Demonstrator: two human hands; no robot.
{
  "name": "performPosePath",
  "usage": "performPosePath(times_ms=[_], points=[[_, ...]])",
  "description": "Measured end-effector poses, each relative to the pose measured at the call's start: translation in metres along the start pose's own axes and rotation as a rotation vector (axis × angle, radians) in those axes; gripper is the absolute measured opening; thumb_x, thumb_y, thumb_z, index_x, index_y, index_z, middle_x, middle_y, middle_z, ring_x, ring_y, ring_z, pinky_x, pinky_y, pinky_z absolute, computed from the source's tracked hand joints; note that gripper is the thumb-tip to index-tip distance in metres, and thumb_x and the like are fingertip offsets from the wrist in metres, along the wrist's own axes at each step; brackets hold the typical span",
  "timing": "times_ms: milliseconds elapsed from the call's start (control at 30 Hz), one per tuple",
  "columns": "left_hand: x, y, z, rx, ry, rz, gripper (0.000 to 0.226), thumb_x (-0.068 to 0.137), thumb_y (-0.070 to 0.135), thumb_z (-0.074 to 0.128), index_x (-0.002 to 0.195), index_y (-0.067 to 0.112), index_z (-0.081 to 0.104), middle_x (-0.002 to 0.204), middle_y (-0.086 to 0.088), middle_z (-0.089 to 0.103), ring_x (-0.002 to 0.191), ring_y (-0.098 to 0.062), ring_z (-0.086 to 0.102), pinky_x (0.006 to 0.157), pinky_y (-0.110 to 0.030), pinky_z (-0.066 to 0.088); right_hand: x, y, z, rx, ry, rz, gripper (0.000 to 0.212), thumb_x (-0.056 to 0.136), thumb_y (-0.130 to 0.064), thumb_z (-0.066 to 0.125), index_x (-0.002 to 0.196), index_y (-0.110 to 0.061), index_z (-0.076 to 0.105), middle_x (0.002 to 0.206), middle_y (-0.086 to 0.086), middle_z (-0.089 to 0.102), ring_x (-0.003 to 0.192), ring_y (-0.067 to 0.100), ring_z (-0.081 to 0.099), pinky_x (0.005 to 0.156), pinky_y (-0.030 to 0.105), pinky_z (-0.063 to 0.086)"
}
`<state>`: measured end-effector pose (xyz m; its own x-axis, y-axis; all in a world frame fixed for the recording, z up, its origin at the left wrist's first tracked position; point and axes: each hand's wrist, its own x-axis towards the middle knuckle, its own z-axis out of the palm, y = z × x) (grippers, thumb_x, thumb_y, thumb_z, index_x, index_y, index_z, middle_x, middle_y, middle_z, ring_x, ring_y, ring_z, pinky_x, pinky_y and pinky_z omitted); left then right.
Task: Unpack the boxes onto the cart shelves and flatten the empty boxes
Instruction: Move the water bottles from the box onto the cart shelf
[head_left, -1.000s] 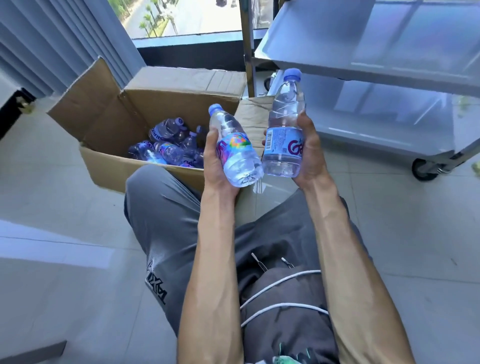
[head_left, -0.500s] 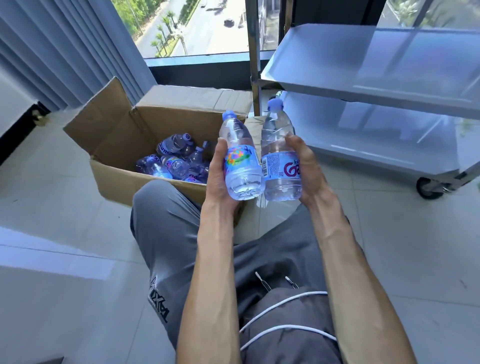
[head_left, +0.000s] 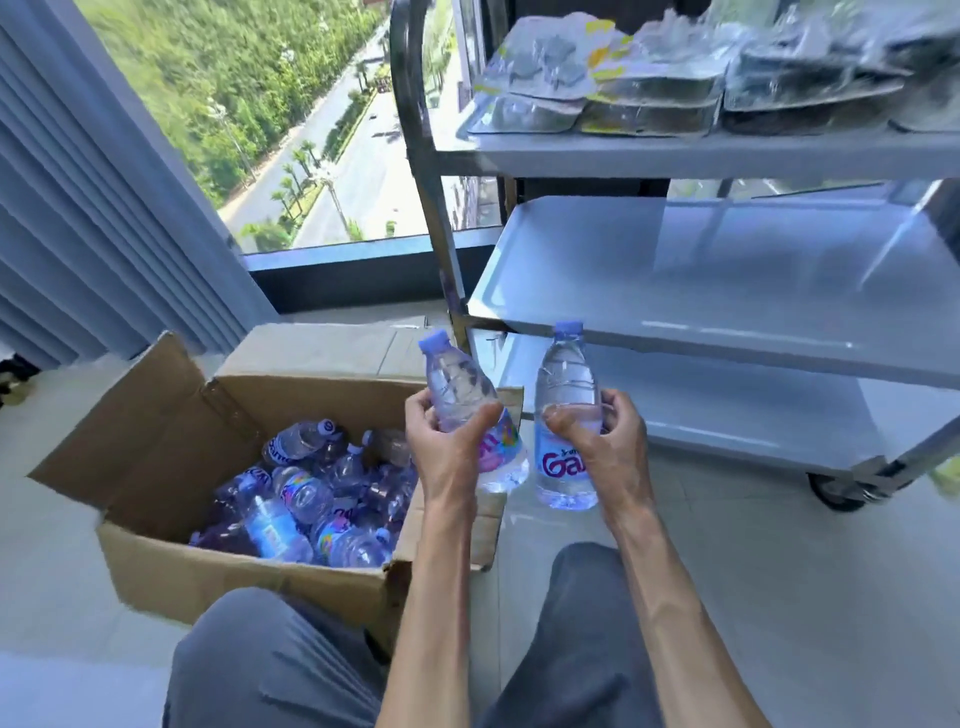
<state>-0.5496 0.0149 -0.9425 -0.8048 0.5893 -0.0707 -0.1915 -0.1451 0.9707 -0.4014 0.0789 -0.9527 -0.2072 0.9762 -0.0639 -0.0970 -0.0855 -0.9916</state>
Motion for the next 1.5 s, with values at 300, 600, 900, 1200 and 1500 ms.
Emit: performPosePath(times_ms=[300,600,900,1200,1500], points=[[0.102,0.036,0.116,0.489,-0.002,0.108,0.079,0.058,0.063,0.073,0.121,0.026,0.043,0.105,0.001,0.067,0.095,-0.021,0.066,0.087,-0.045,0.054,0.113,-0.043,0.018,-0.169,0.149,-0.128,0.055,0.058,-0.045,0.087,0.099,-0.023,0.058,0.091,-0.008,0.069,0.078,0.01,0.069,0.071,0.036,0.058],[0.163,0.038,0.178,0.627,0.096,0.137,0.072,0.071,0.058,0.076,0.122,0.018,0.044,0.11,-0.004,0.065,0.1,-0.029,0.063,0.076,-0.033,0.042,0.228,-0.07,0.04,-0.209,0.303,-0.179,0.057,0.065,-0.048,0.083,0.107,-0.02,0.056,0.101,-0.006,0.063,0.095,0.015,0.063,0.081,0.03,0.054],[0.196,0.023,0.194,0.638,0.128,0.281,0.085,0.066,0.057,0.081,0.128,0.015,0.042,0.113,-0.008,0.067,0.102,-0.032,0.063,0.08,-0.037,0.05,0.266,-0.042,0.044,-0.193,0.26,-0.347,0.065,0.065,-0.026,0.089,0.118,-0.018,0.052,0.104,-0.013,0.061,0.089,-0.011,0.056,0.08,0.015,0.049],[0.201,-0.012,0.183,0.709,-0.158,0.308,0.063,0.068,0.034,0.069,0.124,0.028,0.042,0.097,0.01,0.063,0.09,-0.02,0.061,0.072,-0.031,0.047,0.298,-0.036,0.055,-0.191,0.334,-0.353,0.066,0.064,-0.026,0.088,0.119,-0.017,0.052,0.101,-0.018,0.059,0.085,-0.007,0.054,0.076,0.007,0.044],[0.228,-0.027,0.197,0.655,-0.07,0.417,0.076,0.074,0.037,0.08,0.137,0.026,0.04,0.121,0.003,0.064,0.105,-0.02,0.061,0.083,-0.032,0.05,0.312,-0.011,0.059,-0.357,0.379,-0.344,0.065,0.063,-0.045,0.083,0.118,-0.02,0.057,0.108,-0.003,0.07,0.097,0.02,0.066,0.077,0.024,0.049]])
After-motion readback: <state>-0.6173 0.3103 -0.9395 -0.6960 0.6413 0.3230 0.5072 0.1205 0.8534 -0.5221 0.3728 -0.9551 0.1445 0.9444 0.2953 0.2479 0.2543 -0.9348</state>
